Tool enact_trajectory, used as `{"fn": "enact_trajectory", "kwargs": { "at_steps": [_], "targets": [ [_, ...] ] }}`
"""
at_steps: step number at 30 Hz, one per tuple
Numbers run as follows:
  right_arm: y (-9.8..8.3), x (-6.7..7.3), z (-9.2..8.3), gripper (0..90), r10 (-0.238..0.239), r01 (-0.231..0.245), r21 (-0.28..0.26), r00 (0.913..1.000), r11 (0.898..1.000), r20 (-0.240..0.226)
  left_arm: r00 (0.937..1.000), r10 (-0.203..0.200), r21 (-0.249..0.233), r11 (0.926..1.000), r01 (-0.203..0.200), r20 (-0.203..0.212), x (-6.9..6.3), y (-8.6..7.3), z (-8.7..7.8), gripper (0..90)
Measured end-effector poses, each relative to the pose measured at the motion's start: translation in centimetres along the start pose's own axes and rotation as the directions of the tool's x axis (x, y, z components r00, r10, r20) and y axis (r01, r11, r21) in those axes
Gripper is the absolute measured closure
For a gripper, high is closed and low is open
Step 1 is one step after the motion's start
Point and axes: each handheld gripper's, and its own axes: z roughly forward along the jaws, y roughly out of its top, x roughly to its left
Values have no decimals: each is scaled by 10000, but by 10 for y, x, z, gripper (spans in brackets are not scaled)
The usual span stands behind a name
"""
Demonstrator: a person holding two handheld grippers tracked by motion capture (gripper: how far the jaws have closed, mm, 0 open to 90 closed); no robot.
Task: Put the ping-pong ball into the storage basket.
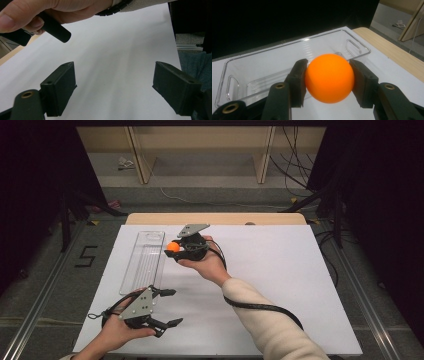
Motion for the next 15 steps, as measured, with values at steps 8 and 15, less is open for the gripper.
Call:
{"fn": "enact_trajectory", "kwargs": {
  "at_steps": [8,15],
  "targets": [
    [1,1,2,514,-30,30,15,10000,10000,-18,10000,10,-1,10000,-10,22,0,0,0,180],
    [3,3,4,514,-62,62,38,9999,10000,-84,10000,6,4,10000,-6,19,0,0,0,180]
  ]
}}
